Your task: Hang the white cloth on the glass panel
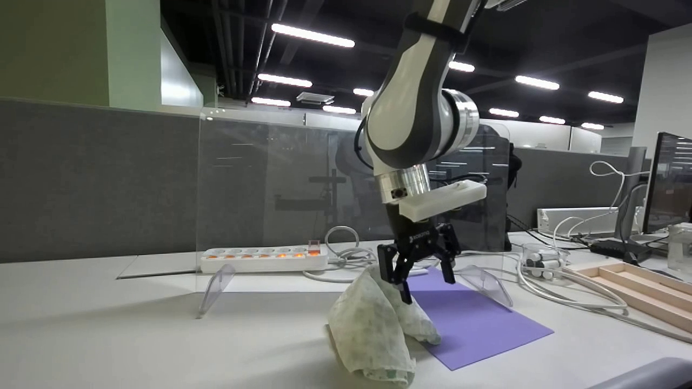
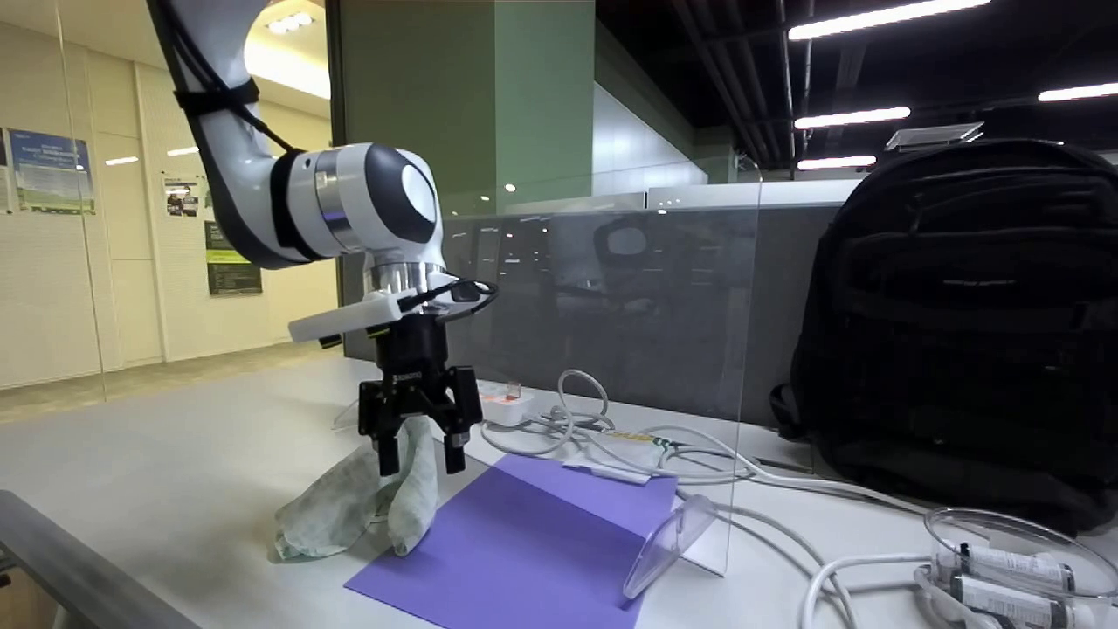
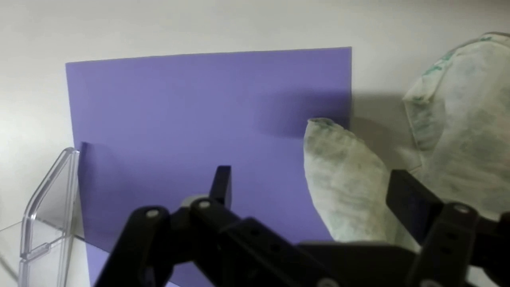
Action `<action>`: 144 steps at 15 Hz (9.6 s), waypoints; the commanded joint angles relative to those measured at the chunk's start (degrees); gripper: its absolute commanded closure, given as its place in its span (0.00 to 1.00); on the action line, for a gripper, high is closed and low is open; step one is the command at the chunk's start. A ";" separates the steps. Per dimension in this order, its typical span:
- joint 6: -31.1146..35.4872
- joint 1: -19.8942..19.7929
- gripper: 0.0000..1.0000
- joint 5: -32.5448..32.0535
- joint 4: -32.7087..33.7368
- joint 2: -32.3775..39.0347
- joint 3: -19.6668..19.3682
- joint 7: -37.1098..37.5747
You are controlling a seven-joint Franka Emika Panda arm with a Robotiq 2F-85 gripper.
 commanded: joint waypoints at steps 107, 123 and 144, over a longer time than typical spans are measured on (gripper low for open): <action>-27.75 3.33 0.99 -17.69 50.11 -15.15 17.96 6.77; -26.81 -0.54 0.99 -3.55 44.27 -15.87 14.49 4.37; -30.49 -4.58 0.97 13.45 44.84 -15.04 11.45 -14.70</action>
